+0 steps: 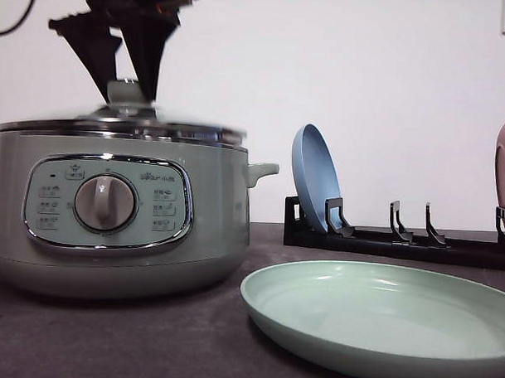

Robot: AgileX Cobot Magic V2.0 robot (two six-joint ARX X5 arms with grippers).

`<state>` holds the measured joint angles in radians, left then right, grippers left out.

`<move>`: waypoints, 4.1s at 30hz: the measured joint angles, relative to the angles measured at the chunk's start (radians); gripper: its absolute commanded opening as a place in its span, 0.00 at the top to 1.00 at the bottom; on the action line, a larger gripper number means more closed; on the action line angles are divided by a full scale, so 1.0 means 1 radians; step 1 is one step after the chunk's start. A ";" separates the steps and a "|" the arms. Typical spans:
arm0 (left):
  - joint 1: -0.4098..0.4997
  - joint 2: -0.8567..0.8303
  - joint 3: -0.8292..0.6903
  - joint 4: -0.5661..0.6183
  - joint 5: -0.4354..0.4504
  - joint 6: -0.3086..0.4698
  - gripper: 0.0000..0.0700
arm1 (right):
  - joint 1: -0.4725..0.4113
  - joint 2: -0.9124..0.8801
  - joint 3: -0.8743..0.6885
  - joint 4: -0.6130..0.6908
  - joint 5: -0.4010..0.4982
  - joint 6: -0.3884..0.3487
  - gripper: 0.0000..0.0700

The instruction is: Transfer potato from steamer to green plate

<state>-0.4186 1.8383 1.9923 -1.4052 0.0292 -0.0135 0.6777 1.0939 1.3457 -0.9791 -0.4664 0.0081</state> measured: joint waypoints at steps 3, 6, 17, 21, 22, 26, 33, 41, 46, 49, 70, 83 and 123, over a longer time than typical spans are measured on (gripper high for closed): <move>0.034 -0.079 0.002 -0.005 -0.009 0.000 1.00 | 0.000 0.000 0.000 0.000 0.000 0.012 0.47; 0.075 -0.168 0.019 -0.005 -0.032 0.000 1.00 | 0.000 0.000 0.000 0.006 0.002 0.030 0.46; 0.224 -0.372 0.029 -0.009 -0.112 0.000 1.00 | 0.001 0.095 0.032 0.080 0.025 0.150 0.39; 0.248 -0.423 0.029 -0.009 -0.122 0.000 1.00 | 0.009 0.213 0.131 0.079 0.026 0.167 0.31; 0.250 -0.436 0.029 -0.009 -0.120 0.000 1.00 | 0.014 0.251 0.169 0.078 0.025 0.172 0.31; 0.253 -0.458 0.029 -0.010 -0.118 0.000 1.00 | 0.040 0.411 0.325 0.074 0.027 0.181 0.31; 0.255 -0.458 0.029 -0.012 -0.118 0.000 1.00 | 0.100 0.705 0.554 0.068 0.088 0.185 0.29; 0.255 -0.458 0.029 -0.012 -0.118 0.000 1.00 | 0.136 0.947 0.697 0.055 0.192 0.212 0.20; 0.255 -0.458 0.029 -0.012 -0.118 0.000 1.00 | 0.148 1.025 0.715 0.057 0.234 0.226 0.20; 0.255 -0.458 0.029 -0.012 -0.118 0.000 1.00 | 0.153 1.058 0.715 0.057 0.252 0.233 0.20; 0.255 -0.458 0.029 -0.012 -0.118 0.000 1.00 | 0.174 1.143 0.715 0.055 0.313 0.236 0.44; 0.255 -0.458 0.029 -0.012 -0.118 0.000 1.00 | 0.171 1.139 0.716 0.055 0.312 0.230 0.76; 0.255 -0.458 0.029 -0.012 -0.108 0.000 1.00 | 0.029 0.157 0.073 -0.061 0.410 0.067 0.77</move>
<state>-0.1638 1.3800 2.0209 -1.4174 -0.0784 -0.0135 0.7067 1.2511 1.4191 -1.0399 -0.0566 0.0753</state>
